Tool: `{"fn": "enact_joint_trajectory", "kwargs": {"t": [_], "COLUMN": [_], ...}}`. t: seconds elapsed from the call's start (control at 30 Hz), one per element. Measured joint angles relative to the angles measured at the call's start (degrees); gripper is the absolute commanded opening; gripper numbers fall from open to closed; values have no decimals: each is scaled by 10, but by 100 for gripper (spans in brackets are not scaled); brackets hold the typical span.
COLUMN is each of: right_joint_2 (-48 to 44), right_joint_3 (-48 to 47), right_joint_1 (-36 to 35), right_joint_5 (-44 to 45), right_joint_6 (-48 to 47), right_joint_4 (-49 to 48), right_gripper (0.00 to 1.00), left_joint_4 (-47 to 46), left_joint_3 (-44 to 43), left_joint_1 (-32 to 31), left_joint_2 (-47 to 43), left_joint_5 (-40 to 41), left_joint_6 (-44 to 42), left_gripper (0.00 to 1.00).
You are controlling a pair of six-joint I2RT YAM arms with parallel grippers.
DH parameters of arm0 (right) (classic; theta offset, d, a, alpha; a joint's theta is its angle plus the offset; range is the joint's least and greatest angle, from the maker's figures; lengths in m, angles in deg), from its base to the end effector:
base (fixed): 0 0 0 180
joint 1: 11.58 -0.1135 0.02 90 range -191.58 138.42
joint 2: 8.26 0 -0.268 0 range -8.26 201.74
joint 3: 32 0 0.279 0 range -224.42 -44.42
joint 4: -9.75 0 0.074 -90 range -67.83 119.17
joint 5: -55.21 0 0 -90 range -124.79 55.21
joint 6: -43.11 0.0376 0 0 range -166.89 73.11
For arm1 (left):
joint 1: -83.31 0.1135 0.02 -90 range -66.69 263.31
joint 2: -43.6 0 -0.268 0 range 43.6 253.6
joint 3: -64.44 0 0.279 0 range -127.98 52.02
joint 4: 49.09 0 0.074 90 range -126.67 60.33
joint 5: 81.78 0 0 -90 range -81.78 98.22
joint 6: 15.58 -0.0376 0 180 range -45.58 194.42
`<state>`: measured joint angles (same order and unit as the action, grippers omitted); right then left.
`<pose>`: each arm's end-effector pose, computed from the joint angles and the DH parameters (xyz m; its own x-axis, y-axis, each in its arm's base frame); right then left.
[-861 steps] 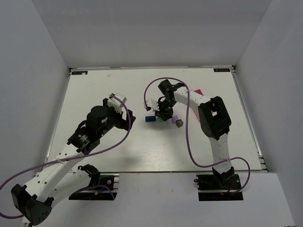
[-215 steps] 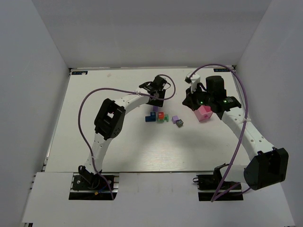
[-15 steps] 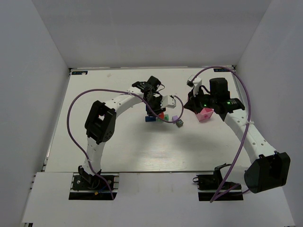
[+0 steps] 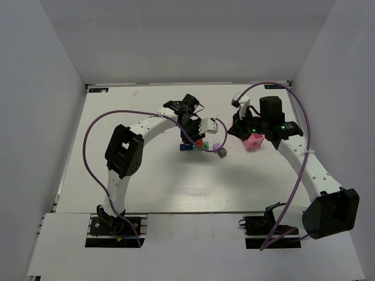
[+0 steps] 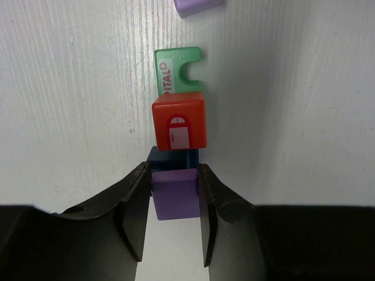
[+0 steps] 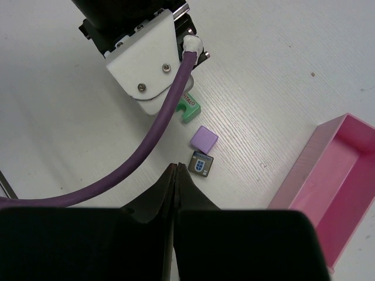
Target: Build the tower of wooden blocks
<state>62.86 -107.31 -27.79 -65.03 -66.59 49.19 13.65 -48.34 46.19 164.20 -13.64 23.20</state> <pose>0.2813 0.1015 0.3260 -0.3073 -0.3926 -0.8668 -0.7857 0.6186 -0.0016 0.3656 -0.2942 0.2035 0.0427 0.8750 -0.4822 0.9989 -0.0270 0.0395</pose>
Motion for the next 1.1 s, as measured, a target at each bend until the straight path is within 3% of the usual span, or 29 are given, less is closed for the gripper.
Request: {"fn": "enact_joint_trajectory", "kwargs": {"t": [1.1], "right_joint_2": [0], "right_joint_3": [0], "right_joint_1": [1], "right_joint_5": [0], "right_joint_6": [0], "right_joint_4": [0], "right_gripper": [0], "left_joint_4": [-2], "left_joint_3": [-9], "left_joint_1": [0], "left_joint_2": [1], "left_joint_5": [0], "left_joint_6": [0], "left_gripper": [39]}}
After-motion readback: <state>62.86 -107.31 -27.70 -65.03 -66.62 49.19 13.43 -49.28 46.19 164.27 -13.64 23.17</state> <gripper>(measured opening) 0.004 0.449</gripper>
